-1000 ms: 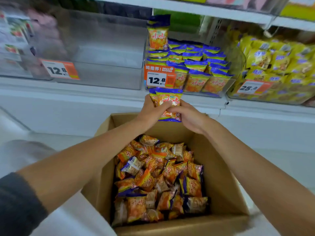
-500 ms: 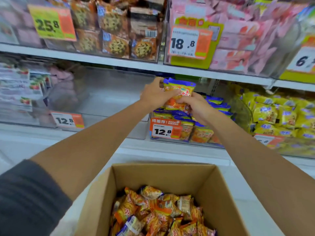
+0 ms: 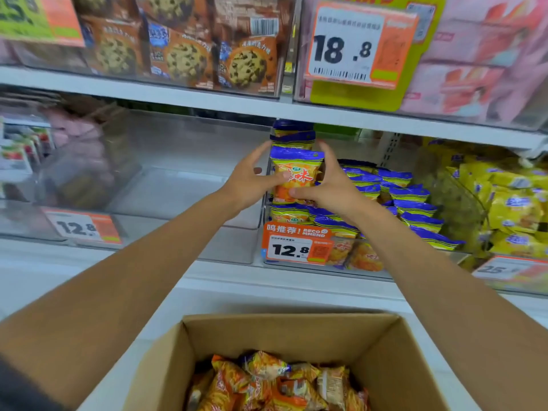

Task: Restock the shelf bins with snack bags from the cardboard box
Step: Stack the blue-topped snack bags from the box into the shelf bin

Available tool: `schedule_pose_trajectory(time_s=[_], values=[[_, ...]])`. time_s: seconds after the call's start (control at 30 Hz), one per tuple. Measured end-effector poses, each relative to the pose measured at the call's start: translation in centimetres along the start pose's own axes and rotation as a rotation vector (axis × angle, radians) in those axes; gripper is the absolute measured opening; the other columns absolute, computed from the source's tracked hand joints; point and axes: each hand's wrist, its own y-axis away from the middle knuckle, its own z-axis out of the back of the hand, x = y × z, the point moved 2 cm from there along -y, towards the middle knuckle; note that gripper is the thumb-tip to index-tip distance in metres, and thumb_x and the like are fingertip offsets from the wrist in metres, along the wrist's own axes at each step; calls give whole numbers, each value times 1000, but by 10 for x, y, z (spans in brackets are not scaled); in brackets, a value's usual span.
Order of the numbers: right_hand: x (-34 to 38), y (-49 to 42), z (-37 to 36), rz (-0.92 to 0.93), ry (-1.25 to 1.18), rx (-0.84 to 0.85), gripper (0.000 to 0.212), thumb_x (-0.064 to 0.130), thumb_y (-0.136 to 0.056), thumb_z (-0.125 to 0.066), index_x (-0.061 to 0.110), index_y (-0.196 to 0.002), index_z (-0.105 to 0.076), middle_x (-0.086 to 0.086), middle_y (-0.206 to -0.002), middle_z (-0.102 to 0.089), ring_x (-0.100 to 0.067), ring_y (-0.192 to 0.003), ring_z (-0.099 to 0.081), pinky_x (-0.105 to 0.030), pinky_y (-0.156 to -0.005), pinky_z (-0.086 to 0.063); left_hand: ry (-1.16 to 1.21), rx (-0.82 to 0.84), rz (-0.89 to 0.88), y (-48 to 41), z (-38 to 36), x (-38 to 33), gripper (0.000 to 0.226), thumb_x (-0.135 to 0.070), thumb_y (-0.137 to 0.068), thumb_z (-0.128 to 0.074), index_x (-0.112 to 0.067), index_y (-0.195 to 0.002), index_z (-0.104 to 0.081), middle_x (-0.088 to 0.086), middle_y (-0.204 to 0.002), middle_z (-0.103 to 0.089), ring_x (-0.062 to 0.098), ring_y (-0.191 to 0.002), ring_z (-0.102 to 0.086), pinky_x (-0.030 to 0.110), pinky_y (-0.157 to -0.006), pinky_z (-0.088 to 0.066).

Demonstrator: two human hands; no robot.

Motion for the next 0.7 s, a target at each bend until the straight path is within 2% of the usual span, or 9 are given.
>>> schedule_pose_trajectory(time_s=[0.1,0.17,0.2,0.27,0.33,0.4,0.53,0.63,0.7], values=[[-2,-3,-1,-93,-179,-39,72,13,-88,-68,27,-145,-27,5,-113,-59,-1,-86,-60,-9,-59,-47,35,5,-39,0,-5,-1,52,-26,-89,-70,-29,-138,-51,3,-144,-47,25,-129,-48,44,-100,-50],[-4,-2,-2,-123,-208,-73,59,15,-94,-62,21,-143,-31,15,-99,-56,4,-74,-56,-5,-50,-43,22,9,-38,3,-9,-1,36,-26,-92,-66,-25,-127,-59,3,-135,-56,23,-124,-52,37,-94,-53],[-4,0,-3,-120,-198,-68,59,16,-95,-60,19,-146,-30,19,-95,-52,6,-71,-54,-5,-51,-43,25,7,-45,4,-11,-2,32,-25,-93,-65,-24,-125,-60,2,-131,-58,21,-120,-55,30,-88,-54],[-7,-1,-2,-127,-198,-54,66,19,-95,-61,18,-150,-25,15,-110,-57,6,-75,-55,-10,-57,-46,50,-15,-75,7,-13,-4,34,-20,-94,-63,-28,-126,-55,-4,-124,-57,14,-108,-60,17,-74,-54],[-5,2,1,-119,-196,-59,74,21,-93,-64,22,-152,-18,9,-127,-53,4,-83,-54,-11,-57,-46,95,-27,-119,8,-13,-6,46,-14,-93,-64,-39,-126,-44,-7,-122,-54,12,-102,-62,19,-70,-58],[-4,5,1,-2,-93,-147,75,18,-91,-66,25,-150,-21,13,-117,-51,-2,-91,-56,-10,-57,-50,96,-14,-123,6,-14,-6,44,-12,-93,-63,-33,-129,-48,4,-134,-51,21,-112,-61,28,-74,-60],[-9,5,-10,165,109,-202,54,19,-93,-63,21,-142,-41,-2,-130,-55,-20,-113,-59,-39,-87,-57,47,-25,-62,7,-12,-5,46,-15,-95,-62,-18,-139,-50,6,-136,-49,22,-114,-61,23,-74,-58],[-5,8,-7,146,144,-192,63,26,-94,-62,22,-150,-32,-5,-140,-50,-19,-124,-52,-38,-100,-50,51,-33,-78,19,-9,-13,62,-11,-95,-60,-24,-149,-34,-4,-129,-45,6,-115,-50,22,-78,-56],[-2,13,-3,149,231,-198,73,34,-94,-61,24,-154,-20,-6,-149,-41,-19,-135,-40,-28,-108,-36,18,-66,-96,28,-10,-18,69,-9,-93,-64,-22,-151,-29,-10,-125,-44,14,-124,-43,34,-89,-53]])
